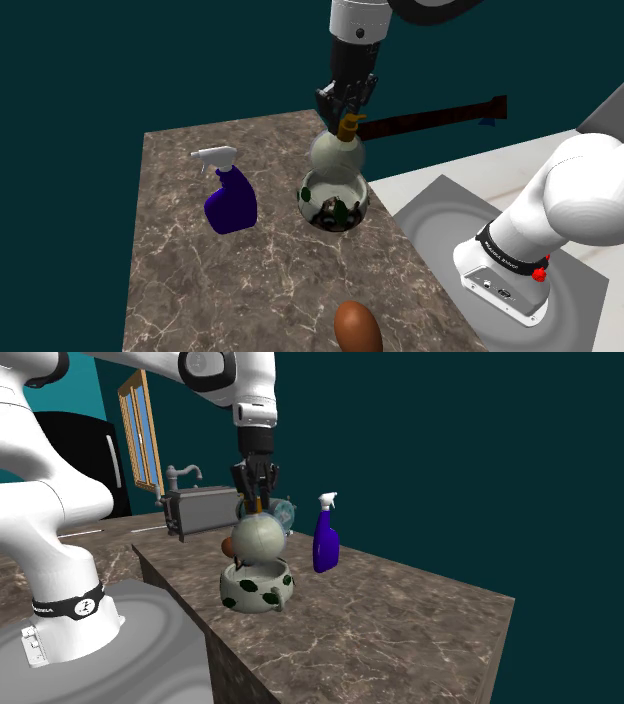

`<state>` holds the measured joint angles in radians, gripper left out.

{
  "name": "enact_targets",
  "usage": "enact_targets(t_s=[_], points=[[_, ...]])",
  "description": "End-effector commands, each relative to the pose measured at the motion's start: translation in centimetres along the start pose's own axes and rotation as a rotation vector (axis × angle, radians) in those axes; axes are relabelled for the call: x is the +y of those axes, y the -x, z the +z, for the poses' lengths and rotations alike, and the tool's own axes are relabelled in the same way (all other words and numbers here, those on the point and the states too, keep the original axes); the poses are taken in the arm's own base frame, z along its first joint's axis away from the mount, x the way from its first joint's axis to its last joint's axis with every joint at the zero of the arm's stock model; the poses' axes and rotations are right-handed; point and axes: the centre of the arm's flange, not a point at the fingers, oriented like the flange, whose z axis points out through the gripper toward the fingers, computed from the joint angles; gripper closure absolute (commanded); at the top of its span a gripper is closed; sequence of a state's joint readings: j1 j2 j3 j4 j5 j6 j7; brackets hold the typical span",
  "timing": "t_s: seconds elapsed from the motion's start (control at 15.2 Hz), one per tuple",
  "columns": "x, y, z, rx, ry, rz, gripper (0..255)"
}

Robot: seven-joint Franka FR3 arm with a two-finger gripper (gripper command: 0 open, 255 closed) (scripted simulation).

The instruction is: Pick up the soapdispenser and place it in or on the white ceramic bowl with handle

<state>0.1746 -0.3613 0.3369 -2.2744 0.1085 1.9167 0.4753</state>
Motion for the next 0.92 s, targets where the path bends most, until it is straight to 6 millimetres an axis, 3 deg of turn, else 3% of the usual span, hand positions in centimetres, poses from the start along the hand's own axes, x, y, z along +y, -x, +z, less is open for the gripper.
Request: enact_targets(t_s=[0.0, 0.4, 0.46, 0.79, 0.86], points=[[0.0, 0.0, 0.2, 0.001, 0.0, 0.0, 255], [0.0, 0.0, 0.2, 0.001, 0.0, 0.0, 255], [0.0, 0.0, 0.2, 0.001, 0.0, 0.0, 0], [0.0, 0.0, 0.2, 0.001, 0.0, 0.0, 0], [0.0, 0.0, -1.1, 0.001, 0.0, 0.0, 0]])
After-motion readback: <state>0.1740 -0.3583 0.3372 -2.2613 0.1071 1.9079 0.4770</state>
